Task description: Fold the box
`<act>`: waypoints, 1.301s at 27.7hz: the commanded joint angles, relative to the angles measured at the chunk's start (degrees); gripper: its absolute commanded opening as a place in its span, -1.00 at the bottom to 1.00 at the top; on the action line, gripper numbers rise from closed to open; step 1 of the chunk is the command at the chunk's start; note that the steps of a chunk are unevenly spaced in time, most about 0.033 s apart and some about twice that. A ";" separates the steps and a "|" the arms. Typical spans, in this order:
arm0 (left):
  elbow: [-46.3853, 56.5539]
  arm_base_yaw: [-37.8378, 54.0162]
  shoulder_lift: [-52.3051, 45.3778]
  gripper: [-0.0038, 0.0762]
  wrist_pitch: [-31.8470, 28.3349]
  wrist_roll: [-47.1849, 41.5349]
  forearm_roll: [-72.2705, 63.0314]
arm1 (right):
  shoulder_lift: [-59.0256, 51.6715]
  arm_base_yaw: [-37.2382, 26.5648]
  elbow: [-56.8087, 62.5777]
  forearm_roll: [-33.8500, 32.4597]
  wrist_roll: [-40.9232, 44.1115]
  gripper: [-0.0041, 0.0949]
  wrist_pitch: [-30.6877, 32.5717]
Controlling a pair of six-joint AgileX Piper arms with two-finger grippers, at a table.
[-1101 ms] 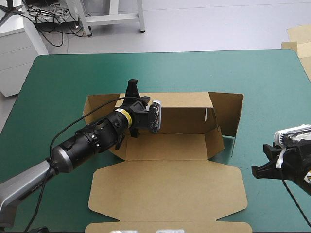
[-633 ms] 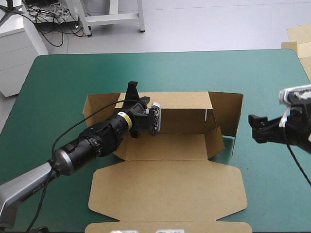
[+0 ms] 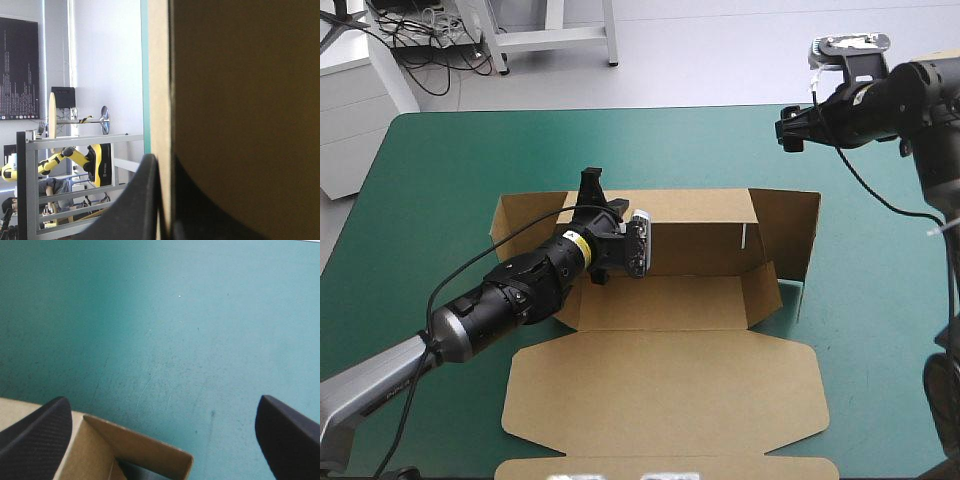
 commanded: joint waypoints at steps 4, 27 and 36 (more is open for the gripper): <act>-0.45 -0.07 -2.91 -0.93 3.21 -1.45 -0.84 | 6.67 -2.35 -3.16 2.78 2.58 0.93 0.47; -0.45 -0.07 -3.01 -0.93 3.44 -2.50 -0.84 | -0.53 -3.18 20.17 8.09 -4.93 0.90 0.47; -0.45 -0.07 -3.01 -0.93 3.44 -2.50 -0.84 | -8.81 -3.18 33.03 12.76 -13.76 0.90 -6.27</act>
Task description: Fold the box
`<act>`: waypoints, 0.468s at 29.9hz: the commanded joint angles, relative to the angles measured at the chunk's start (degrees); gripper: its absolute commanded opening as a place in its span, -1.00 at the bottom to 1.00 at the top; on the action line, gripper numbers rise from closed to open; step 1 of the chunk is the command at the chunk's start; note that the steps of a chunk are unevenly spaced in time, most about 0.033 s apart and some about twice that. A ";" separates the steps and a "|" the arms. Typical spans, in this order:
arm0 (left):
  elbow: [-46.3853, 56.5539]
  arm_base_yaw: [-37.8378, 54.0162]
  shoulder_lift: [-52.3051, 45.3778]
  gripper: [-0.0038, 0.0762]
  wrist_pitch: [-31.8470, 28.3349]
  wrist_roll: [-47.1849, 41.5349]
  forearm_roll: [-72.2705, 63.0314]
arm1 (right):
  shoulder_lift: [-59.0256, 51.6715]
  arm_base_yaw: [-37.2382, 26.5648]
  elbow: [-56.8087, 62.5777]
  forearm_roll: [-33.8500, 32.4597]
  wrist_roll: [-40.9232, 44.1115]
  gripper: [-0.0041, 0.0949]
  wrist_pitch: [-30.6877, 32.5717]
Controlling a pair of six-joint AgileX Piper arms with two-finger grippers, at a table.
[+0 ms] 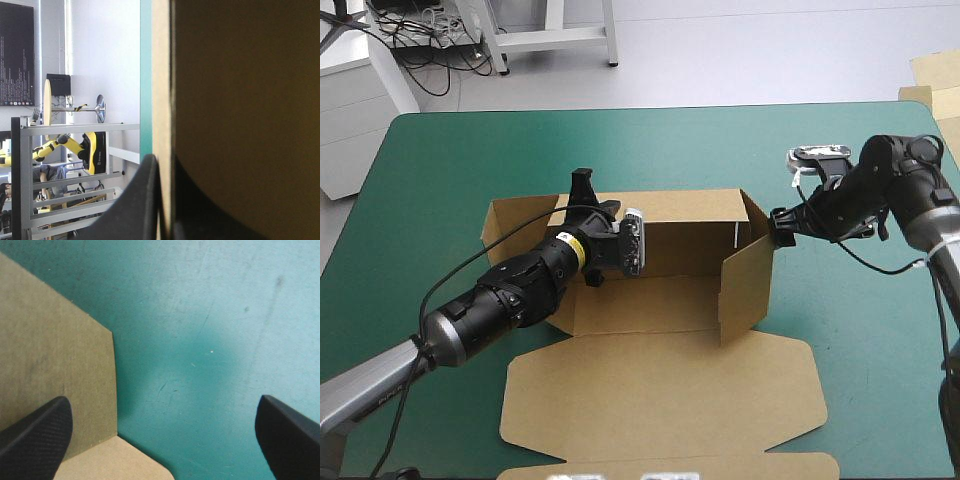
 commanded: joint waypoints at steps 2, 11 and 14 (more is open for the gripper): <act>-0.91 -0.03 -1.61 -0.93 1.09 -0.97 -0.67 | -6.58 -0.47 4.29 5.54 -6.84 0.90 -6.11; -0.91 -0.03 -1.61 -0.93 1.09 -0.97 -0.42 | -10.52 -0.47 10.78 11.66 -15.84 0.90 -8.04; -0.91 -0.03 -1.61 -0.93 1.09 -0.97 0.02 | -10.52 -0.47 12.23 14.74 -18.20 0.90 -7.80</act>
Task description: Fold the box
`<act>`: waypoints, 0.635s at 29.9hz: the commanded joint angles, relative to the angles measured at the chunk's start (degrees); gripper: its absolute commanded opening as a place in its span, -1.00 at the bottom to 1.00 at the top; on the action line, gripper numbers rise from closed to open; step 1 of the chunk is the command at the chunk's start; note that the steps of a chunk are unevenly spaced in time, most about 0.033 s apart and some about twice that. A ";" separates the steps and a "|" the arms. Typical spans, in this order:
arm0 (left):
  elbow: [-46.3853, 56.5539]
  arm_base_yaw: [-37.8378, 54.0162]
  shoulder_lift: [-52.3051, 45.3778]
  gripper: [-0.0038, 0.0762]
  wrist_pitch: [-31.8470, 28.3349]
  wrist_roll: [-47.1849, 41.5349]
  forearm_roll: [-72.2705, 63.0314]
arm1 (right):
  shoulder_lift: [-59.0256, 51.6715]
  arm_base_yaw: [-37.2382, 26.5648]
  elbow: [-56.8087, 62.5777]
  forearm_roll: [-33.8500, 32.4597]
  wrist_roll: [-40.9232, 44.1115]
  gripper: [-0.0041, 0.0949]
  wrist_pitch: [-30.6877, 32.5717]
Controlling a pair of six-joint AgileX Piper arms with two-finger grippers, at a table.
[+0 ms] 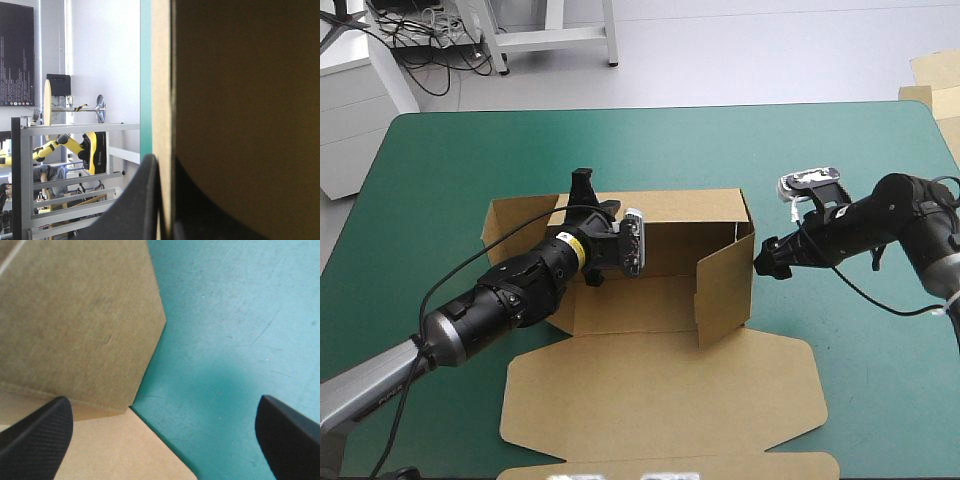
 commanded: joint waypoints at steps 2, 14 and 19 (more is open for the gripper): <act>-0.91 -0.03 -1.61 -0.93 1.09 -0.97 0.59 | -2.20 -0.40 0.61 7.07 -5.05 0.90 -0.86; -0.91 -0.03 -1.61 -0.93 1.09 -0.97 1.97 | -0.68 0.48 1.86 20.43 -14.48 0.90 -2.00; -0.91 -0.03 -1.61 -0.93 1.09 -0.97 1.85 | 0.52 4.98 2.62 18.62 -15.54 0.90 -6.30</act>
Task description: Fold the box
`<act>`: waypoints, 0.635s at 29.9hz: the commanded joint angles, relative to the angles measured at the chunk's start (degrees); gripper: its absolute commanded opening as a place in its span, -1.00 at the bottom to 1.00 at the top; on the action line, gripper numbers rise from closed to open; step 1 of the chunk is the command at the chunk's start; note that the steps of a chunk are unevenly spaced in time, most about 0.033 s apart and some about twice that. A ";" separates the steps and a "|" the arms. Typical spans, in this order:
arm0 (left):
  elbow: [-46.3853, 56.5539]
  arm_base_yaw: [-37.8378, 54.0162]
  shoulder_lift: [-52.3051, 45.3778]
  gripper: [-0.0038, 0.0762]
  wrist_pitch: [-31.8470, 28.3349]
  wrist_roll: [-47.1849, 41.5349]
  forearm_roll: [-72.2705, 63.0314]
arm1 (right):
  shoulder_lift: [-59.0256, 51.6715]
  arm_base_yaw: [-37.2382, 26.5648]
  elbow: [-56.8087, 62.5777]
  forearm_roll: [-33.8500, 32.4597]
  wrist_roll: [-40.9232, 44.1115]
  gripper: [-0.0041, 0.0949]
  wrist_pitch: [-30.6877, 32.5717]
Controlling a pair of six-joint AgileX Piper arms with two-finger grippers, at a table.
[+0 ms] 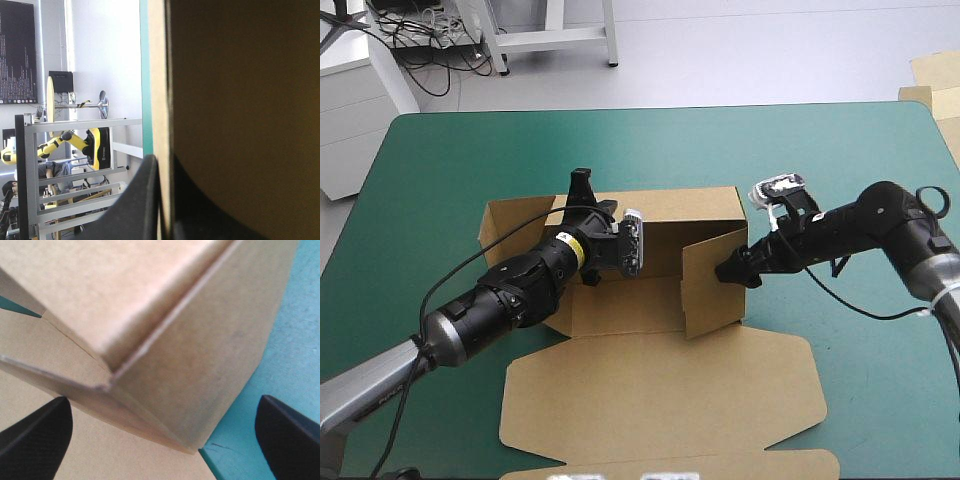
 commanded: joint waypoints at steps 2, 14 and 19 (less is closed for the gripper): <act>-0.98 -0.03 -1.61 -0.93 0.17 -0.80 -0.06 | -1.02 3.83 -1.03 2.10 -1.24 0.90 -6.19; -0.98 -1.81 -1.61 -0.93 -0.13 -0.80 -2.01 | -1.02 11.80 -1.03 -16.58 8.43 0.16 -15.90; -0.98 -4.72 -1.61 -0.93 -0.58 -0.80 -2.01 | -1.02 11.80 -1.03 -18.75 10.88 -0.42 -15.90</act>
